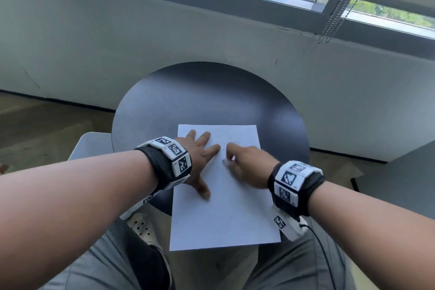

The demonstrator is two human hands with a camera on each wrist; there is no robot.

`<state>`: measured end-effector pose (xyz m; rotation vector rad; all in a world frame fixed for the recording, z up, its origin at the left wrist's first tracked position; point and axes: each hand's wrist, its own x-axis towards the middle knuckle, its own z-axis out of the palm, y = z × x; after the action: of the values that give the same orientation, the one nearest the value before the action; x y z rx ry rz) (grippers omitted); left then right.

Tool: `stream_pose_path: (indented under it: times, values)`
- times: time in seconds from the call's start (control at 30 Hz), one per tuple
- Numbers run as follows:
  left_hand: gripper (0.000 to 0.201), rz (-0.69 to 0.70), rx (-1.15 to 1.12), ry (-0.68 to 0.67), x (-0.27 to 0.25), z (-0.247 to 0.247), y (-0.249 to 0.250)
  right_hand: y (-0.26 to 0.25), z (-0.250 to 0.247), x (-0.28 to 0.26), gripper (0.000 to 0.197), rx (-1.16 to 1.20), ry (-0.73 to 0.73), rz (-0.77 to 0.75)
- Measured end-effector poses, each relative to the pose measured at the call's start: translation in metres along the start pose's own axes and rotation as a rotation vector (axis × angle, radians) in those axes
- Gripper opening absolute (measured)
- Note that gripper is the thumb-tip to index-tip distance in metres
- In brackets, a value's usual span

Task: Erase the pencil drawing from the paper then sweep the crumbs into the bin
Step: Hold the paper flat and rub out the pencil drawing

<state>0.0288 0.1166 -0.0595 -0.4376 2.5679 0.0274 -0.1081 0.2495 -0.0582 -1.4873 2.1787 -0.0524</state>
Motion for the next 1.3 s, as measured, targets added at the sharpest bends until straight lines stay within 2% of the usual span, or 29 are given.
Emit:
stream_pose_path:
  times: [0.07,0.13,0.23,0.3,0.37,0.43,0.5,0.67,0.73,0.83,0.87,0.9,1.0,1.03,1.1,1.17,1.2,1.23,1.3]
  values:
    - [0.135,-0.001,0.002,-0.015,0.001,0.000,0.001,-0.012,0.006,-0.015,0.019,-0.051,-0.112,-0.154]
    - [0.137,-0.003,0.003,-0.036,0.002,-0.001,0.002,-0.012,0.003,-0.015,0.020,-0.085,-0.151,-0.179]
    - [0.138,-0.014,-0.002,-0.068,0.003,-0.003,0.002,0.007,-0.013,0.008,0.021,-0.057,-0.008,0.018]
    - [0.139,-0.009,-0.010,-0.080,0.003,-0.003,0.001,0.011,-0.015,0.014,0.022,-0.056,0.054,0.074]
    - [0.139,0.009,-0.012,-0.076,0.004,-0.003,0.001,0.002,-0.008,0.002,0.018,-0.061,0.018,0.000]
    - [0.139,0.018,-0.008,-0.086,0.003,-0.004,0.003,-0.013,0.004,-0.018,0.014,-0.066,-0.101,-0.140]
    - [0.139,0.017,0.007,-0.097,0.003,-0.006,0.004,-0.015,0.005,-0.022,0.013,-0.077,-0.155,-0.198]
    - [0.136,0.002,-0.002,-0.118,0.003,-0.008,0.005,0.016,-0.016,0.011,0.022,-0.013,0.074,0.141]
    - [0.136,-0.004,0.007,-0.133,0.003,-0.010,0.007,0.007,-0.008,0.002,0.017,-0.060,0.065,0.082]
    - [0.137,-0.003,0.003,-0.141,0.004,-0.013,0.009,-0.013,0.010,-0.022,0.017,-0.082,-0.074,-0.145]
    - [0.137,-0.004,0.007,-0.142,0.004,-0.013,0.009,-0.013,0.010,-0.022,0.016,-0.099,-0.094,-0.168]
    - [0.136,-0.005,0.010,-0.143,0.003,-0.013,0.009,-0.010,0.005,-0.016,0.016,-0.107,-0.079,-0.143]
    - [0.137,-0.013,0.007,-0.139,0.003,-0.013,0.010,0.012,-0.011,0.004,0.018,-0.120,0.051,0.079]
    - [0.139,-0.018,0.004,-0.142,0.002,-0.013,0.011,0.014,-0.012,0.005,0.016,-0.126,0.081,0.093]
    - [0.141,-0.020,-0.008,-0.151,0.000,-0.015,0.013,0.002,-0.006,-0.008,0.011,-0.135,0.055,-0.003]
    - [0.142,-0.016,-0.003,-0.147,0.000,-0.015,0.014,-0.012,0.005,-0.027,0.017,-0.126,-0.082,-0.164]
    - [0.142,-0.018,0.000,-0.147,-0.001,-0.015,0.014,-0.014,0.006,-0.032,0.018,-0.123,-0.142,-0.198]
    - [0.142,-0.022,-0.002,-0.149,-0.001,-0.015,0.015,-0.011,0.004,-0.030,0.019,-0.130,-0.141,-0.186]
    - [0.141,-0.029,-0.017,-0.158,-0.001,-0.016,0.015,0.007,-0.007,-0.013,0.020,-0.135,-0.034,-0.023]
